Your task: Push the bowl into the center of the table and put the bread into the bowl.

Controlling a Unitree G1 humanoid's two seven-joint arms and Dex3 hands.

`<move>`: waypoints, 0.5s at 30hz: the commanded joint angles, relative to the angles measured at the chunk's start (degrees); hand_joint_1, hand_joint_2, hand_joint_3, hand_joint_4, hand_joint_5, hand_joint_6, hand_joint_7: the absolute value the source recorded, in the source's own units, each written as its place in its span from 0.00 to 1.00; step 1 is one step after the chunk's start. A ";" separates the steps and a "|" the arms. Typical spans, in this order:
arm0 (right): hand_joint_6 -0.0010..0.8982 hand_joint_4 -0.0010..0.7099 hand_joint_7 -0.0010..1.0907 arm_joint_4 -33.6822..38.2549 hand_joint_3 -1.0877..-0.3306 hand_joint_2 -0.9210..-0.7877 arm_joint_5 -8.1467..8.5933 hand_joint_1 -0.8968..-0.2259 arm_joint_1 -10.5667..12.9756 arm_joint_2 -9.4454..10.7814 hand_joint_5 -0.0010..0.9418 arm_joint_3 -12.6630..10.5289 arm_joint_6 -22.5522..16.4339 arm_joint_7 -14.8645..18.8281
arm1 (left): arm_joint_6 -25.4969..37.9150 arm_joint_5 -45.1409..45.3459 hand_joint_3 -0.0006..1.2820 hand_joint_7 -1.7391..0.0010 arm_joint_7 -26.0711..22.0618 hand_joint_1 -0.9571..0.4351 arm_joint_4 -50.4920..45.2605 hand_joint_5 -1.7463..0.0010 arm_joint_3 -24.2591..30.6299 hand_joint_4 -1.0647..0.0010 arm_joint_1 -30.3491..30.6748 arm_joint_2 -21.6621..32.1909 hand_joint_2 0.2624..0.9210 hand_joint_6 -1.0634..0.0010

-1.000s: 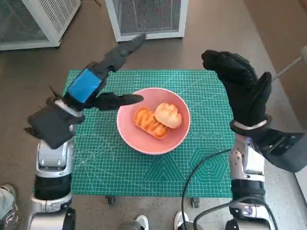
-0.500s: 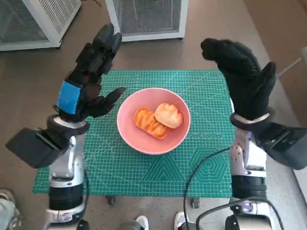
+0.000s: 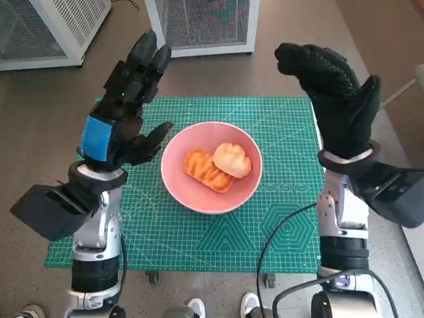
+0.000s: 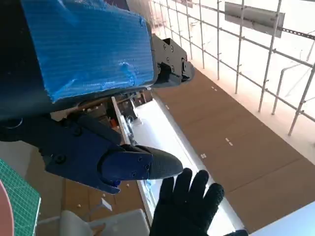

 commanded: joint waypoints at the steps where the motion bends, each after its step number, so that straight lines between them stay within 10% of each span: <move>1: 0.14 0.32 0.35 0.53 0.40 0.00 -1.44 0.34 -0.42 -0.50 0.01 0.52 0.66 -0.90 | 0.21 -0.18 0.28 0.97 0.19 0.21 -1.22 0.98 -0.64 0.76 -0.40 0.44 1.00 0.74; 15: 0.16 0.32 0.33 1.66 0.38 0.00 -1.98 0.40 -1.68 -1.06 0.01 0.31 1.17 -1.63 | -1.85 -0.55 0.29 0.97 -0.88 0.20 2.60 1.00 -0.80 0.82 -3.77 1.49 1.00 0.77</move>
